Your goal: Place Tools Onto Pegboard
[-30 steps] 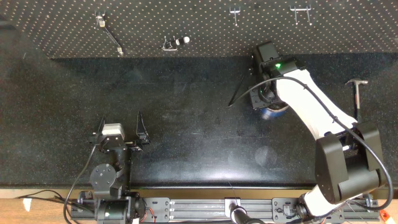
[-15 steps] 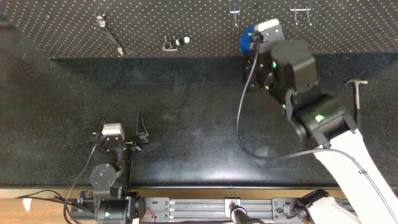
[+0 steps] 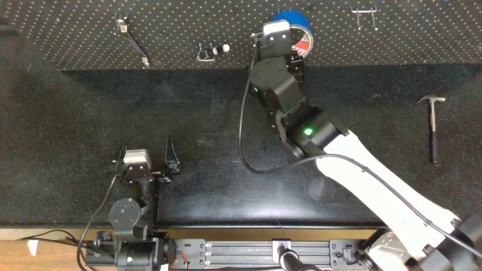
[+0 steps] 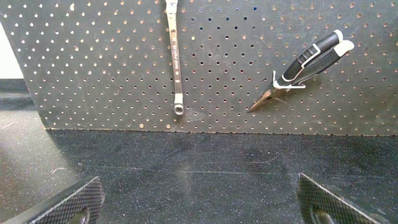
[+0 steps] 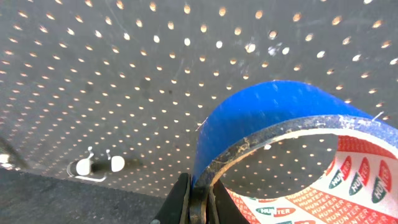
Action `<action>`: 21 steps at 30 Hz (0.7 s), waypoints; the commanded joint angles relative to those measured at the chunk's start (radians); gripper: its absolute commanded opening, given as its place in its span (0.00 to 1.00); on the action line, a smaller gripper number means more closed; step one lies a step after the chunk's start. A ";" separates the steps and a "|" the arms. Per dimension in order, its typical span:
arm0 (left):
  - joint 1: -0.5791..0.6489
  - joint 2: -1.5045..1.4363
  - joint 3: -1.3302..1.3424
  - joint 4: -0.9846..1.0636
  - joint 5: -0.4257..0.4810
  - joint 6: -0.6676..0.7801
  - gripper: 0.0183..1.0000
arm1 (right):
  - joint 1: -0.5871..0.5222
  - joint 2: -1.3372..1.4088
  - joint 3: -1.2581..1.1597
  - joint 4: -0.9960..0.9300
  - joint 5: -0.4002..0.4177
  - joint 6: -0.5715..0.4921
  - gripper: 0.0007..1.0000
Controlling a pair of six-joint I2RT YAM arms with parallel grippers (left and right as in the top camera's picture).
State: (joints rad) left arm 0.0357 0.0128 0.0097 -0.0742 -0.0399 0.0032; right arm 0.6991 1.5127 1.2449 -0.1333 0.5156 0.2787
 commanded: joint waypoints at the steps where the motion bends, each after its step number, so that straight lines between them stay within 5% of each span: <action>1: -0.003 -0.010 -0.004 -0.005 0.010 0.013 1.00 | 0.005 0.052 0.010 0.037 0.062 -0.018 0.07; 21: -0.003 -0.010 -0.004 -0.005 0.010 0.013 1.00 | 0.005 0.134 0.010 0.094 0.076 -0.074 0.07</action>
State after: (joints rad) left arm 0.0357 0.0128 0.0097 -0.0742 -0.0399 0.0032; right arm 0.6998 1.6279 1.2449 -0.0498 0.5747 0.2226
